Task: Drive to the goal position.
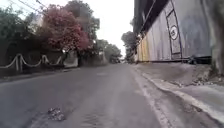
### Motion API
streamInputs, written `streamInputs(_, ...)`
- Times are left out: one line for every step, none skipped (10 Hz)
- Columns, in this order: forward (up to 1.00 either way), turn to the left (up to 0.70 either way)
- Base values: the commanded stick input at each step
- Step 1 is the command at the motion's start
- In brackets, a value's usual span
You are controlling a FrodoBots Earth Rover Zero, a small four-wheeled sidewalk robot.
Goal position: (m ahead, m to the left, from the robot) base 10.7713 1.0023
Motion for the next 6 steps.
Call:
streamInputs(1.00, 0.00)
streamInputs(1.00, 0.00)
streamInputs(1.00, 0.00)
streamInputs(1.00, 0.00)
streamInputs(1.00, 0.00)
streamInputs(1.00, 0.00)
